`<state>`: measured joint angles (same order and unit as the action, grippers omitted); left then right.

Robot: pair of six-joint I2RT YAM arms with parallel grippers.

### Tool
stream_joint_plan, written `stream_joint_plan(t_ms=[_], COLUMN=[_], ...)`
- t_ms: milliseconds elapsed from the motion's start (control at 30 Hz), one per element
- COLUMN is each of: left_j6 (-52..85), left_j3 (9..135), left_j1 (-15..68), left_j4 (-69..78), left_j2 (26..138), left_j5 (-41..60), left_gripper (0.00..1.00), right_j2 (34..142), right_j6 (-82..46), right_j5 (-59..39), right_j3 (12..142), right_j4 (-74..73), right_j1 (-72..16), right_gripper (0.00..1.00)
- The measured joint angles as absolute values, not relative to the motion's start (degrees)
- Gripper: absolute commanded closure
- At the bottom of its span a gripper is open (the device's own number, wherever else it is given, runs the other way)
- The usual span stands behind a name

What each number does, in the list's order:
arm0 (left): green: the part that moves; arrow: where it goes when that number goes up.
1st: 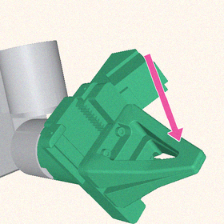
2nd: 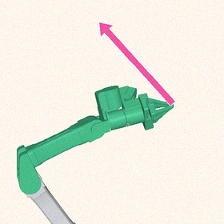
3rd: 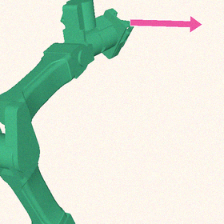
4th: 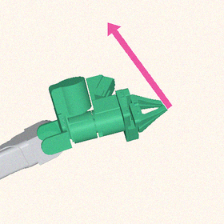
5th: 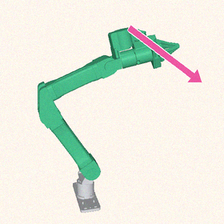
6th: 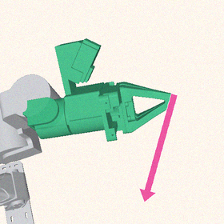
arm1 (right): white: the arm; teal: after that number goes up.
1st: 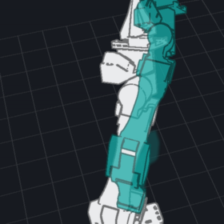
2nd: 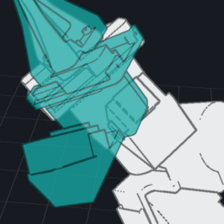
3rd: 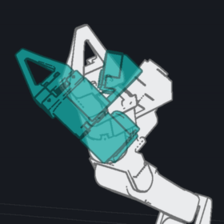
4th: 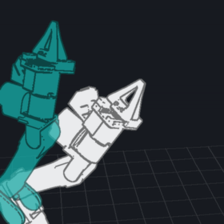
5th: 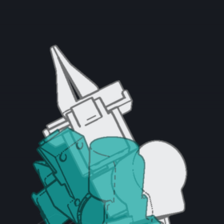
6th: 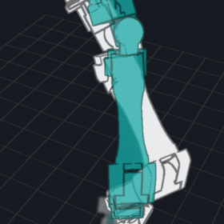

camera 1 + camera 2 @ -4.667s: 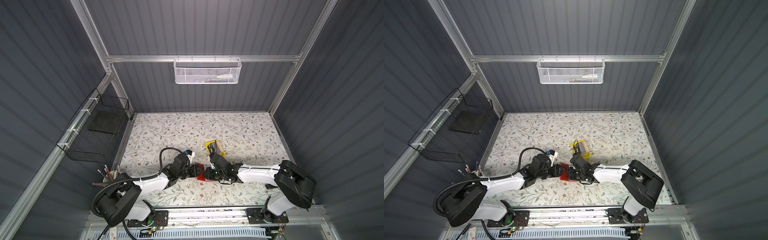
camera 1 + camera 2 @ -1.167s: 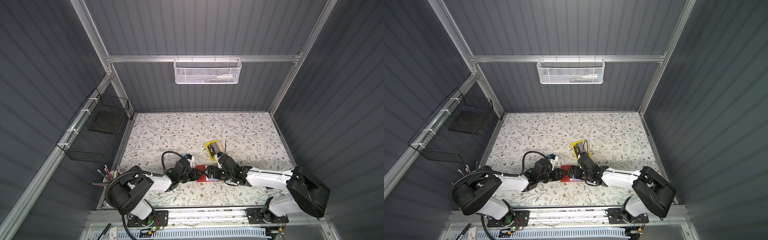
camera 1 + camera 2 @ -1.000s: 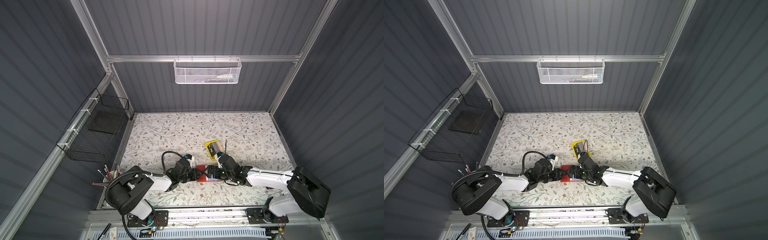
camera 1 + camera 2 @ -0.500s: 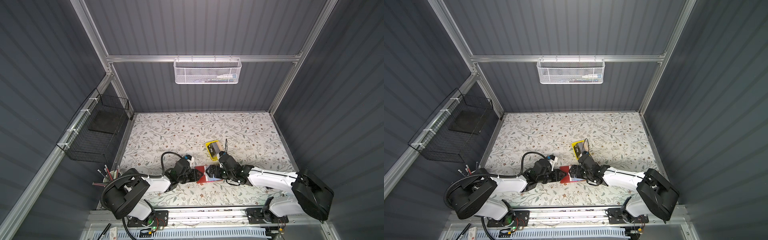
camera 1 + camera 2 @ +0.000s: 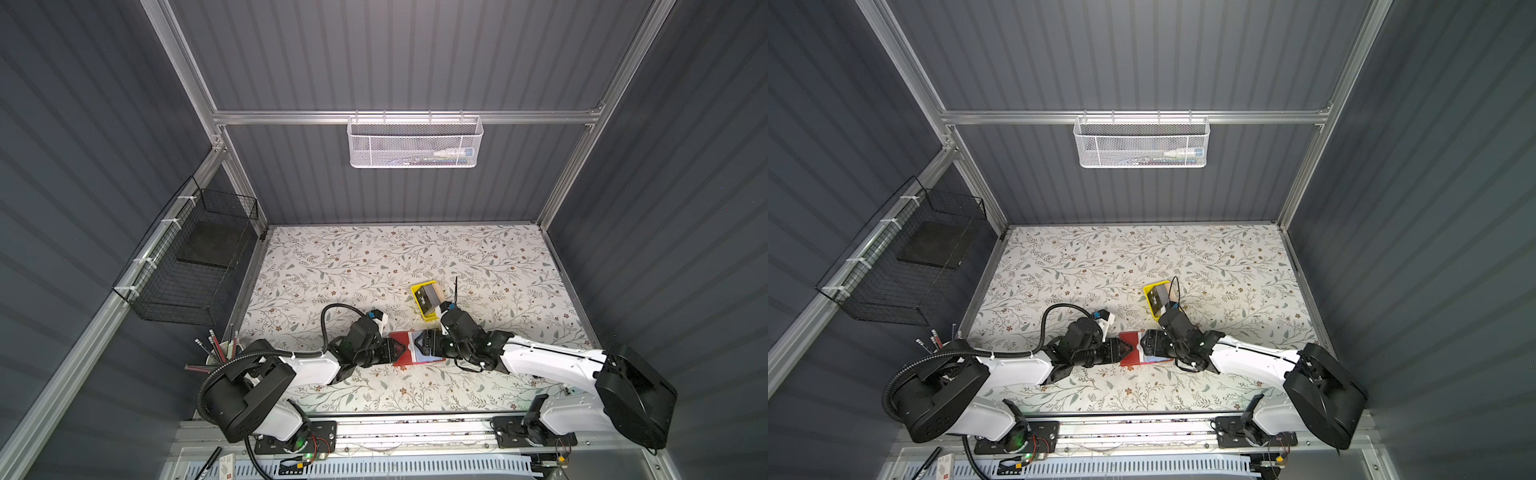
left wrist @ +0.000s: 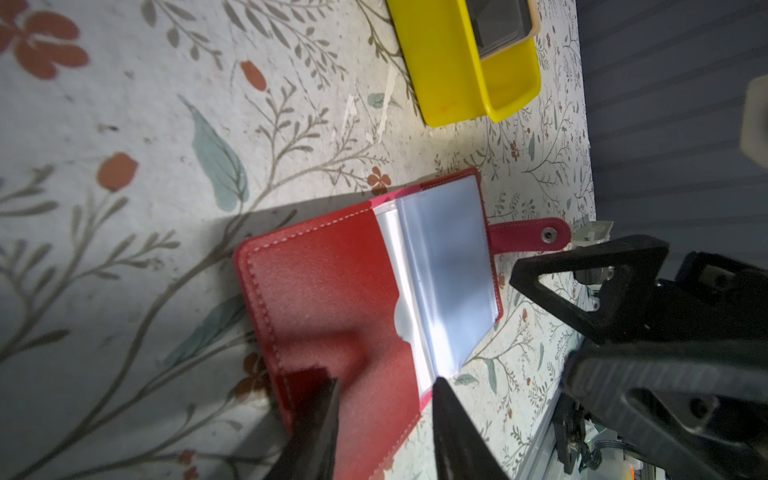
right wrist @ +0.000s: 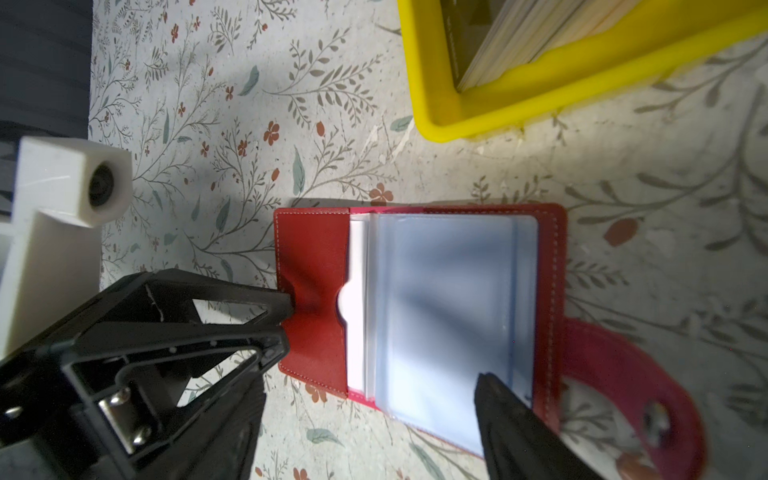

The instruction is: Put the credit cards into the card holder

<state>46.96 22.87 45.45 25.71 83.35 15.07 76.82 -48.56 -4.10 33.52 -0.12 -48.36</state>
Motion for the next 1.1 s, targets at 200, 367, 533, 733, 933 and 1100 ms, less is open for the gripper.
stream_joint_plan(t_ms=[200,367,533,733,933,1100], left_j6=[46.96,46.74,46.54,46.57,46.54,45.6], left_j3=[22.87,23.16,23.35,23.35,23.55,26.55], left_j1=[45.45,45.45,45.45,45.45,45.45,45.45], left_j4=[25.65,24.86,24.64,24.97,25.61,23.73], left_j2=[83.4,84.03,84.18,84.18,84.23,84.62], left_j5=[15.07,15.05,15.05,15.33,17.5,19.49], left_gripper=[0.6,0.59,0.59,0.58,0.58,0.6], right_j2=[79.85,80.97,80.77,79.53,79.44,78.78], right_j6=[-48.9,-49.54,-50.06,-49.87,-49.65,-49.67], right_j5=[-4.29,-3.88,-3.22,-3.66,-4.36,-4.29], right_j3=[33.52,33.45,33.32,32.99,32.99,32.88], right_j4=[-0.32,-0.64,-0.51,-0.56,-0.84,-0.82], right_j1=[-48.36,-48.36,-48.36,-48.36,-48.36,-48.4], right_gripper=[0.2,0.23,0.27,0.3,0.31,0.3])
